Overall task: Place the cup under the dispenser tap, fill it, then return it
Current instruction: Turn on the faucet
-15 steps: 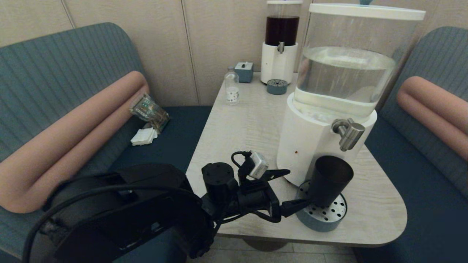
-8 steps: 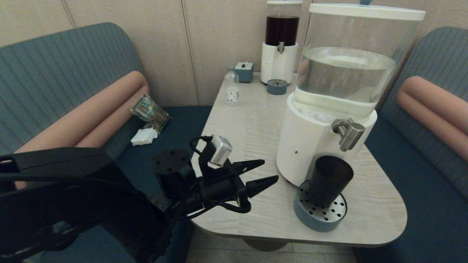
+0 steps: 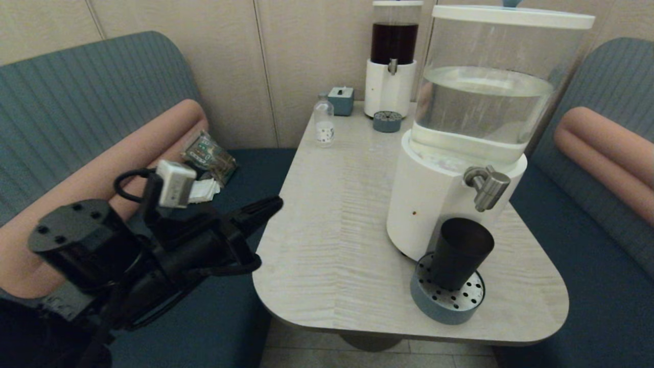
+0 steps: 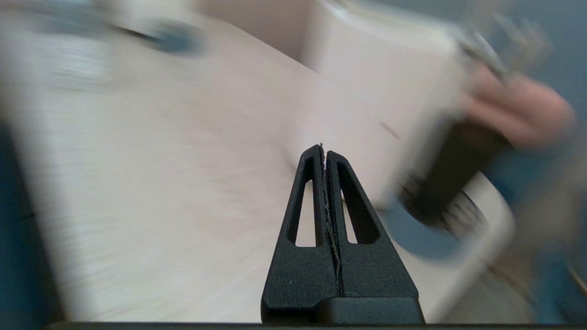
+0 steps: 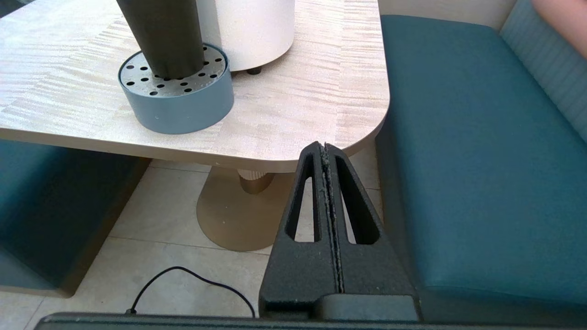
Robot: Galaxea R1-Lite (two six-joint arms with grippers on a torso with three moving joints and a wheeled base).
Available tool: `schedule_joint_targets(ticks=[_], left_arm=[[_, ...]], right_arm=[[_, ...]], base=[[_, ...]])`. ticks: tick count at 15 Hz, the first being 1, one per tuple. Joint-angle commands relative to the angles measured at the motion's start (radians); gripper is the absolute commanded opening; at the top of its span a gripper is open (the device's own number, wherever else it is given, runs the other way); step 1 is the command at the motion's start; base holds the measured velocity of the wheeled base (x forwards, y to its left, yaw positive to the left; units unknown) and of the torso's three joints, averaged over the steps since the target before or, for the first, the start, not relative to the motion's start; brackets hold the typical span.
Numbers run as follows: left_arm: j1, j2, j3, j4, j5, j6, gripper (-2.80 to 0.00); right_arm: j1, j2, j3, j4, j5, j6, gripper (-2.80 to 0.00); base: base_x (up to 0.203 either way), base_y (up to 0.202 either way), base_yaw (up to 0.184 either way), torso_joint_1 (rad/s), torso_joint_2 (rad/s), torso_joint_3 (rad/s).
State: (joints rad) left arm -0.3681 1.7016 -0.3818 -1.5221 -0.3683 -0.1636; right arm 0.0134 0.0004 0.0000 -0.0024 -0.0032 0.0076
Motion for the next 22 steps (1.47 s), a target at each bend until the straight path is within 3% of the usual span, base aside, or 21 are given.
schedule_joint_targets(ticks=[1, 3, 5, 8, 12, 17, 22], left_arm=[[0.064, -0.151, 0.054, -0.008, 0.109, -0.039, -2.80], [0.138, -0.237, 0.106, -0.008, 0.248, -0.085, -2.80], [0.239, -0.326, 0.135, -0.008, 0.305, -0.102, -2.80], [0.321, -0.488, 0.167, -0.008, 0.316, -0.106, -2.80], [0.337, -0.717, 0.228, 0.046, 0.296, -0.099, -2.80], [0.337, -1.037, 0.160, 0.484, 0.211, -0.059, -2.80], [0.338, -1.446, 0.093, 1.100, 0.120, -0.043, -2.80]], right_arm=[[0.000, -0.003, 0.001, -0.001, 0.000, 0.000, -2.80], [0.000, -0.003, 0.002, -0.001, 0.000, 0.000, -2.80], [0.000, -0.003, 0.000, -0.001, 0.000, 0.000, -2.80], [0.000, -0.003, 0.001, -0.001, 0.000, 0.000, -2.80], [0.000, -0.003, 0.002, -0.001, 0.000, 0.000, -2.80], [0.000, -0.003, 0.000, -0.001, 0.000, 0.000, -2.80], [0.000, -0.003, 0.002, -0.001, 0.000, 0.000, -2.80]], base=[[0.000, 0.000, 0.000, 0.000, 0.00, 0.000], [0.000, 0.000, 0.000, 0.000, 0.00, 0.000], [0.000, 0.000, 0.000, 0.000, 0.00, 0.000], [0.000, 0.000, 0.000, 0.000, 0.00, 0.000], [0.000, 0.000, 0.000, 0.000, 0.00, 0.000], [0.000, 0.000, 0.000, 0.000, 0.00, 0.000], [0.000, 0.000, 0.000, 0.000, 0.00, 0.000]])
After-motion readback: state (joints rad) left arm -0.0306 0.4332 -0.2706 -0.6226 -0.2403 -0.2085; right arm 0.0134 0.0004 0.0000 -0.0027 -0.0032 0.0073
